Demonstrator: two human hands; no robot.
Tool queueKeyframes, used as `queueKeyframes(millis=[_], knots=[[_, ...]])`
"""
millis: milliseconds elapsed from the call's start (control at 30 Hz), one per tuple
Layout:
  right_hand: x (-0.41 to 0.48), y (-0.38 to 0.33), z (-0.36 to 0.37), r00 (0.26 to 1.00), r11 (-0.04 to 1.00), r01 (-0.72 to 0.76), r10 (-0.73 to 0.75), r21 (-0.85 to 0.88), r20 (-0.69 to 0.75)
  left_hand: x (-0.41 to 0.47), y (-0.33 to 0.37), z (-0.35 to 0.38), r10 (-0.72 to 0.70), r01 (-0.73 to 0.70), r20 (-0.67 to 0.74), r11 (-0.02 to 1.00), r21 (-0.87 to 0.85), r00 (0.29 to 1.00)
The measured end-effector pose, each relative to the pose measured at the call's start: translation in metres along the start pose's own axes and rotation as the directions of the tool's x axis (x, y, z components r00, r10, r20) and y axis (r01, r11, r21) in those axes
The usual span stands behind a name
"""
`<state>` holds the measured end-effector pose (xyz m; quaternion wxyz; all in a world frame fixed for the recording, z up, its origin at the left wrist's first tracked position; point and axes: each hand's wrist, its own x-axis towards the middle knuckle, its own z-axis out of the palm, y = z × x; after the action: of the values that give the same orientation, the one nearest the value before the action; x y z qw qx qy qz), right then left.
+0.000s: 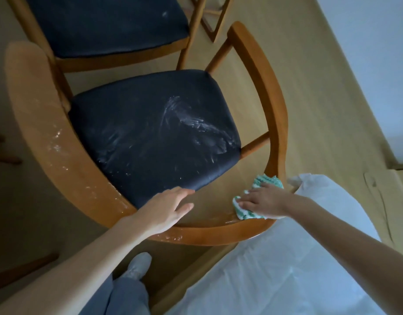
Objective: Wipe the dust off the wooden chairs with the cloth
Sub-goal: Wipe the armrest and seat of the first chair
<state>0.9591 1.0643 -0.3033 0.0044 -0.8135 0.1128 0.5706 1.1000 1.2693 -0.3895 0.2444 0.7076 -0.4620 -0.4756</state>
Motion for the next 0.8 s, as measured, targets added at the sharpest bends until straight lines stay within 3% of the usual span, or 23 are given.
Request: queueKeyframes(millis=[133, 367, 500, 633, 700, 800], knots=[[-0.001, 0.015, -0.012, 0.994, 0.997, -0.032, 0.025, 0.065, 0.110, 0.000, 0.000, -0.003, -0.001, 0.001, -0.008, 1.000, 0.003, 1.000], [0.032, 0.068, -0.018, 0.966, 0.945, -0.241, 0.255, -0.223, 0.035, -0.001, -0.005, -0.004, -0.007, 0.007, -0.021, 1.000, 0.015, 1.000], [0.042, 0.051, -0.011, 0.936, 0.919, -0.326, 0.347, -0.223, 0.060, -0.001, -0.005, -0.004, -0.005, 0.006, -0.019, 1.000, 0.014, 1.000], [0.037, -0.007, -0.004, 0.955, 0.983, -0.166, 0.180, -0.079, 0.236, -0.001, -0.003, -0.005, -0.011, 0.011, -0.001, 1.000, 0.024, 1.000], [0.033, -0.030, 0.002, 0.971, 0.995, -0.090, 0.077, 0.047, 0.227, -0.001, -0.003, -0.006, -0.006, 0.006, 0.004, 1.000, 0.031, 1.000], [0.029, -0.034, 0.004, 0.975, 0.985, -0.074, 0.039, 0.159, 0.218, 0.001, -0.002, -0.006, -0.006, 0.006, 0.012, 1.000, 0.031, 1.000]])
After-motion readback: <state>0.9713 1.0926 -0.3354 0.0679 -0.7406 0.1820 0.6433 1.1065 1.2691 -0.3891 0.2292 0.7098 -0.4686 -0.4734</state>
